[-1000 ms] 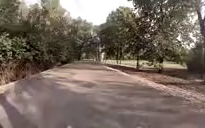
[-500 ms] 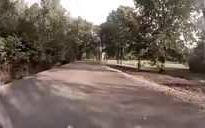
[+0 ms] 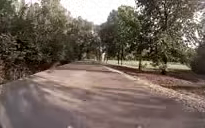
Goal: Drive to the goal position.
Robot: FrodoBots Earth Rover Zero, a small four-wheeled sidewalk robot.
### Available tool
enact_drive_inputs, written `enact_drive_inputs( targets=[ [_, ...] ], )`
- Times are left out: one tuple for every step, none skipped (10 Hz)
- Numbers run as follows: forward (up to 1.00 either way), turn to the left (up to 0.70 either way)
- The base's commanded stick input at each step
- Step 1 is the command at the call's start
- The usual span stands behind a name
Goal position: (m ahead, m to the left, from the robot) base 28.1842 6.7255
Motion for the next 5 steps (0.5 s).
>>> enact_drive_inputs(
  targets=[
    [0.70, 0.00],
    [0.70, 0.00],
    [0.70, 0.00],
    [0.70, 0.00],
    [0.70, 0.00]
  ],
)
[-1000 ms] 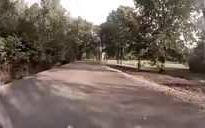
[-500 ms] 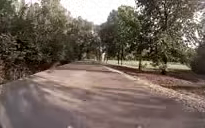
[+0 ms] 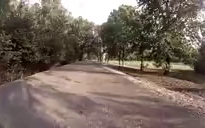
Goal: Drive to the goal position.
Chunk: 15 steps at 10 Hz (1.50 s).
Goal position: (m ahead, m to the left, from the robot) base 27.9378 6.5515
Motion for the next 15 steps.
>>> enact_drive_inputs(
  targets=[
    [0.70, 0.00],
    [0.70, 0.00],
    [0.70, 0.00],
    [0.70, 0.00],
    [0.70, 0.00],
    [0.70, 0.08],
    [0.70, 0.35],
    [0.70, 0.35],
    [0.70, 0.35],
    [0.70, 0.35],
    [0.70, 0.03],
    [0.70, 0.00],
    [0.70, 0.00],
    [0.70, 0.00],
    [0.70, 0.00]
  ],
)
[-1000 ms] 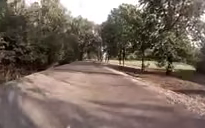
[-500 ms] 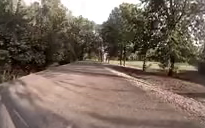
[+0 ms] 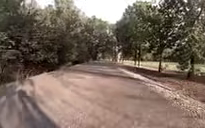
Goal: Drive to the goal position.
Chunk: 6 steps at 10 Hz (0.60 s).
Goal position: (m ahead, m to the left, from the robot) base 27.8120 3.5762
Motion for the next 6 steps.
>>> enact_drive_inputs(
  targets=[
    [0.70, 0.00],
    [0.70, 0.00],
    [0.70, 0.00],
    [0.70, 0.00],
    [0.70, 0.00],
    [0.70, 0.00]
  ],
)
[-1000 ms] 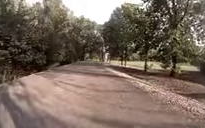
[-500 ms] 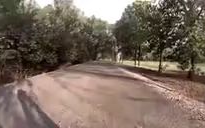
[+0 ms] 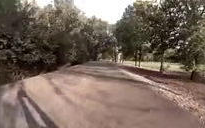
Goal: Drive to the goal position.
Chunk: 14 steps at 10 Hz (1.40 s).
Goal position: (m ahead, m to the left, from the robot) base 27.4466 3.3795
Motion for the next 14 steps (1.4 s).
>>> enact_drive_inputs(
  targets=[
    [0.70, 0.00],
    [0.70, 0.00],
    [0.70, 0.00],
    [0.70, 0.00],
    [0.70, 0.00],
    [0.70, 0.00],
    [0.70, 0.00],
    [0.70, 0.00],
    [0.70, 0.00],
    [0.70, 0.00],
    [0.70, 0.00],
    [0.70, 0.00],
    [0.70, 0.00],
    [0.70, 0.00]
  ],
)
